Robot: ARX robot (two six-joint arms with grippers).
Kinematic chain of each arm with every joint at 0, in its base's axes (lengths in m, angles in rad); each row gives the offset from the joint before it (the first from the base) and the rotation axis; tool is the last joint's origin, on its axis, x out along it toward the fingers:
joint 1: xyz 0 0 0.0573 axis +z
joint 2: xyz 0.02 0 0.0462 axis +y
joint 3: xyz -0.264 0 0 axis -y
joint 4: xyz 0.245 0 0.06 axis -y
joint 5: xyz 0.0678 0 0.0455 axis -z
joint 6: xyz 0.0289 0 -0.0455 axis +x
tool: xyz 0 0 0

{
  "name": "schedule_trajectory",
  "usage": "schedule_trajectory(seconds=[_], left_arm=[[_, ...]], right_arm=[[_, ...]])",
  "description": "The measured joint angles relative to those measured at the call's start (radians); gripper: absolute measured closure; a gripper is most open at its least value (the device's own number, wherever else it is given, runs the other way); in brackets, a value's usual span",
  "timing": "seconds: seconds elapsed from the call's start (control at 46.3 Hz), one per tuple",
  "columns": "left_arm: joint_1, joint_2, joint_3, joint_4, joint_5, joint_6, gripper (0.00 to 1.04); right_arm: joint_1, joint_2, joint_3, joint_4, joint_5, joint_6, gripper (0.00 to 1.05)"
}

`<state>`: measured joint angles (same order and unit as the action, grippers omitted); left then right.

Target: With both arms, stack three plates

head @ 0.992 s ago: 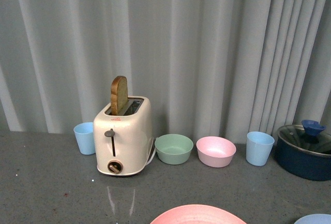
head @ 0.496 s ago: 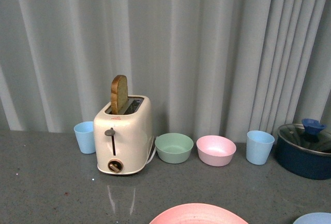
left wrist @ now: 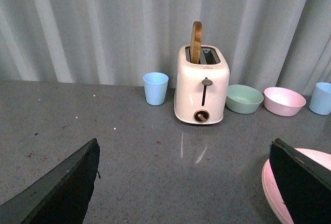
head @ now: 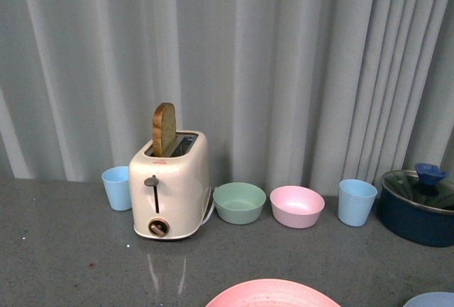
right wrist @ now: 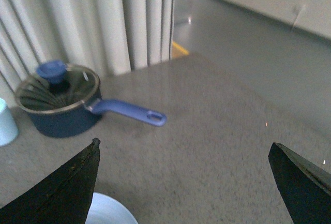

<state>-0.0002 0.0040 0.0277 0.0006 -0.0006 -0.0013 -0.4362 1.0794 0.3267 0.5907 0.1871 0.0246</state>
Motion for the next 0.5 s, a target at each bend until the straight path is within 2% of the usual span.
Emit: schedule_trajectory(seconds=[0.065,0.151,0.302,0.496], left_arm=[[0.000,0.000,0.000,0.000,0.000,0.000,0.07],[0.000,0.000,0.000,0.000,0.000,0.000,0.07],[0.000,0.000,0.000,0.000,0.000,0.000,0.07],[0.000,0.000,0.000,0.000,0.000,0.000,0.07]], right_arm=[[-0.068,0.155,0.086,-0.046,-0.077,0.029,0.07],[-0.106,0.340,0.208,-0.131,-0.149,0.031,0.07],[-0.106,0.574,0.348,-0.265,-0.238,-0.024,0.07],[-0.088,0.668,0.404,-0.312,-0.258,-0.106,0.07]])
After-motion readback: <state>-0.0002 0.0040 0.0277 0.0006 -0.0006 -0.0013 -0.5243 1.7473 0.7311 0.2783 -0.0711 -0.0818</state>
